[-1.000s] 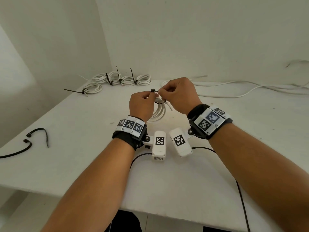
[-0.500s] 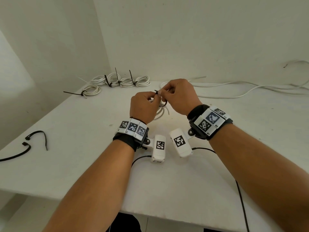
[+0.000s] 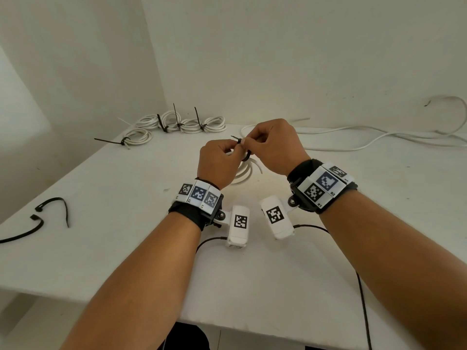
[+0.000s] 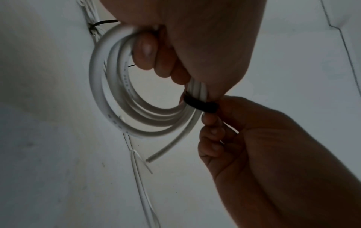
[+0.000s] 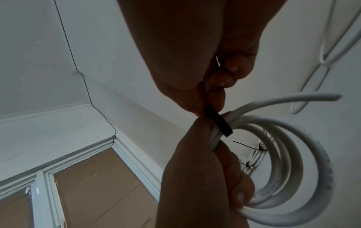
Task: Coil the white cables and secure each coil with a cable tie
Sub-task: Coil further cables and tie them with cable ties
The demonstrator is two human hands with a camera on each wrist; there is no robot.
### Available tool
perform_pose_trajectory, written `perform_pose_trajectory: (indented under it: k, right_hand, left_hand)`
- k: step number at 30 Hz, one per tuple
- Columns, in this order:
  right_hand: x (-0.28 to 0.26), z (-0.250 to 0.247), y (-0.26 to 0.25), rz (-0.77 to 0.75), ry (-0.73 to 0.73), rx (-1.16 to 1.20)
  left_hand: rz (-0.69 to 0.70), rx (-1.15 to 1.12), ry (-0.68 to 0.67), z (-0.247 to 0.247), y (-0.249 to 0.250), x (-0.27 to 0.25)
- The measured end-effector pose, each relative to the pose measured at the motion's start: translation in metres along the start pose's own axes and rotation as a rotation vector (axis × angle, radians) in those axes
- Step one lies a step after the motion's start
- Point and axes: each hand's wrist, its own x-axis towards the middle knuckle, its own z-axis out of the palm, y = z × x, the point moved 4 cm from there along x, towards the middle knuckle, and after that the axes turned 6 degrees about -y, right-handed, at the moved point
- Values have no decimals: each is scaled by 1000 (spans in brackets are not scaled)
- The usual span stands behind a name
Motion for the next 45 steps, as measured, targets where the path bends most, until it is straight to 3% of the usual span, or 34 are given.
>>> perform_pose_trajectory:
  k: [4,12,17,20,25,31,34,38,42,45]
  right_hand:
    - [-1,3,-1,-8,-20,-9]
    - [2,4,-2,-6,3,89]
    - [8,1,6,134,-102,130]
    - [5,0,7,171,-164,287]
    - [11,-12,7,129,-33,274]
    - [9,-20,4,142,15,319]
    - [9,-9,6,157,32,256]
    - [6,4,3,73,51,-14]
    - [3,8,5,91,13,4]
    - [1,7,4,104,6,74]
  left_hand:
    - [-64,-61,-5,0,-6,2]
    - [11,-132,-6,-4,-2,1]
    - [-35,-272,-72,0,6,-5]
    - [-61,-301,-138,8,5,-8]
    - [-121,-428,-182,15,5,-10]
    - [-265,-659,-245,19,6,-9]
    - [-341,-704,-178,18,1,-12]
    - [-411,-700,-25,20,-4,-14]
    - [-422,-652,57,21,-8,-14]
    - [-414,-637,24,22,-5,-15]
